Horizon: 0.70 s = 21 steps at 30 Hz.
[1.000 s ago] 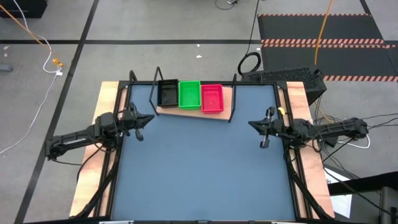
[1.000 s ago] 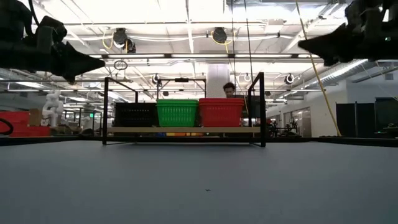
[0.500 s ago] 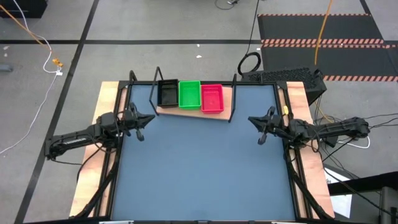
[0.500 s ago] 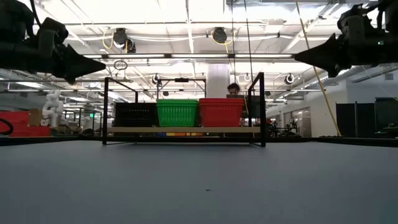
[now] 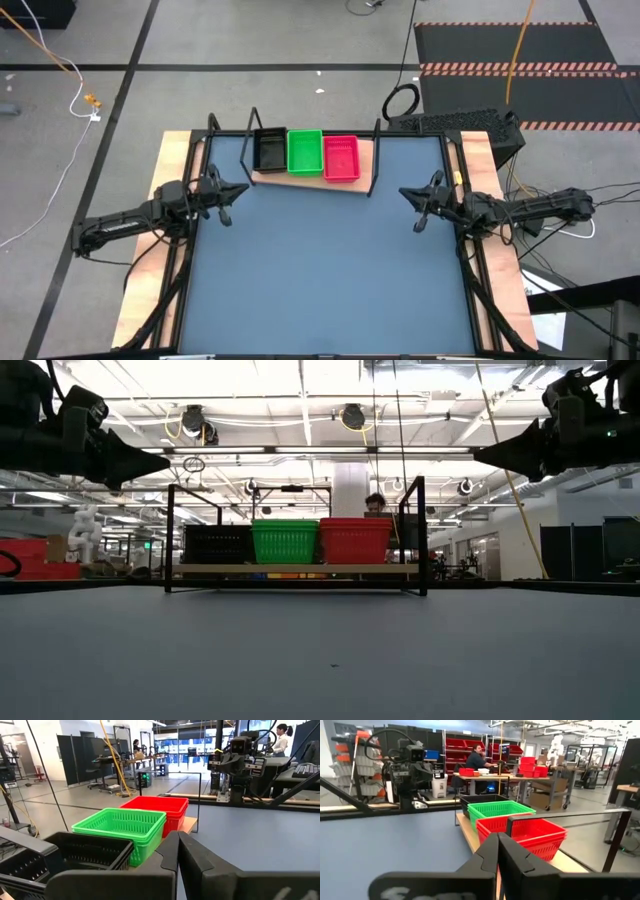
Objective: Stack baskets on shelf by color
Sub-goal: Return to Home Position
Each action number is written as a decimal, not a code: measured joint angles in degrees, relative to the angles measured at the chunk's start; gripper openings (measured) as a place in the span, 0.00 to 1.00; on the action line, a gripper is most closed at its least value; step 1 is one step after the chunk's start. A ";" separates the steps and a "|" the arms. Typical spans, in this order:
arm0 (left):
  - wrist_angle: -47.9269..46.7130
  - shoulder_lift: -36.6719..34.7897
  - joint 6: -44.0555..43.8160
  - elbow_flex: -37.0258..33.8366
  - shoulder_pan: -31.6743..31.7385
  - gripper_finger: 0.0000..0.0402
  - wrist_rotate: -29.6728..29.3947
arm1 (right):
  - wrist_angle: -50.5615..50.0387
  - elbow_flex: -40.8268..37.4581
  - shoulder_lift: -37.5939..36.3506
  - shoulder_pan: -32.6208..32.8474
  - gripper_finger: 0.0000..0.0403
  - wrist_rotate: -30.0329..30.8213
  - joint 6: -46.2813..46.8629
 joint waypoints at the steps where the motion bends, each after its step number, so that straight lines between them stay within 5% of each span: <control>1: 0.00 0.00 0.02 0.00 0.02 0.02 0.00 | -0.01 0.00 0.01 0.00 0.00 0.00 -0.53; 21: 0.33 0.00 0.02 0.00 0.02 0.02 0.07 | 0.00 -0.02 0.01 0.00 0.00 0.00 -1.46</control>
